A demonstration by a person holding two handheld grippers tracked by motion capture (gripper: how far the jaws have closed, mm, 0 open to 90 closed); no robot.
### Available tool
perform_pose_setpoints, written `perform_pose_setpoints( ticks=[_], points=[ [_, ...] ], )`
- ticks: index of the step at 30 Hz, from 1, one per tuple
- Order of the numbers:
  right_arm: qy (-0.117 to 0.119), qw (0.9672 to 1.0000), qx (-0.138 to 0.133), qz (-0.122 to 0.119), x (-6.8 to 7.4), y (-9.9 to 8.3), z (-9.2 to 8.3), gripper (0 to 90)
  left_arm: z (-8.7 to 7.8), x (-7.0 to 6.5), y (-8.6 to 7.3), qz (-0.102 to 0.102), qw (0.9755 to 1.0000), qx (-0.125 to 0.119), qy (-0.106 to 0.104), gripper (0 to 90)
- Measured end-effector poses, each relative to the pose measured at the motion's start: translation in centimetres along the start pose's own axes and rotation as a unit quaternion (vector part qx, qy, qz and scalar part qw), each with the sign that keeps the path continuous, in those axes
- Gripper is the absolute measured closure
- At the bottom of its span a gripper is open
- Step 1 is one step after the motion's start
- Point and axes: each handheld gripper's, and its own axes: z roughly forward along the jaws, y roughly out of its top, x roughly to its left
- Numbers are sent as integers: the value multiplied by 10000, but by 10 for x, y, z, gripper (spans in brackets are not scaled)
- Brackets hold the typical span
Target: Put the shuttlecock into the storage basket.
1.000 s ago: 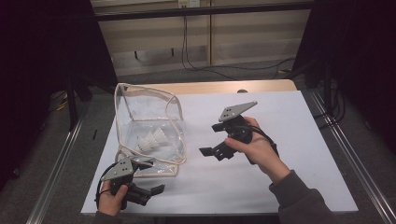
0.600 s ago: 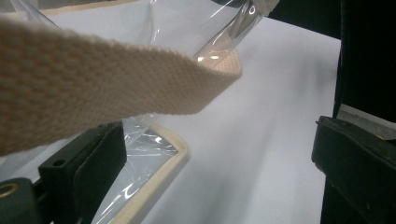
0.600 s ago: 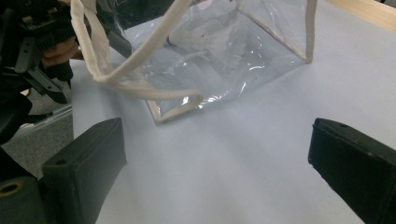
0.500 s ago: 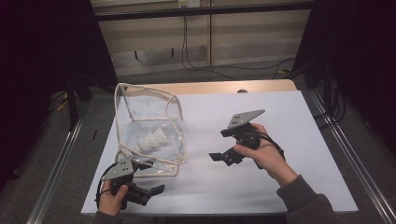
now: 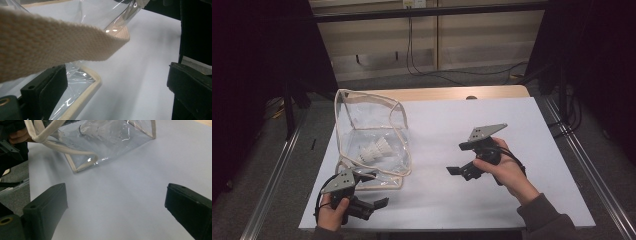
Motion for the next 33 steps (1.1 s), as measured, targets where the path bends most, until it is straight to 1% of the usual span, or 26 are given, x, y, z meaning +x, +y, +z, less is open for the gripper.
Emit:
perform_pose_setpoints(
  ticks=[3, 10, 25, 33],
  points=[
    [-1, 10000, -31, -10, -1, -4, -1, 43, 0, 0, 0, -6, 10000, -1, -7, 32],
    [-24, 9999, -41, 88, -4, -14, -4, 44, 0, 0, 0, 0, 10000, 1, -3, 32],
    [-176, 9996, -110, 173, -11, -34, -13, 46, 0, 0, 0, 5, 10000, -3, 9, 33],
    [-227, 9995, -100, 209, -13, -45, -19, 47, 0, 0, 0, 1, 10000, 2, 7, 31]
  ],
)
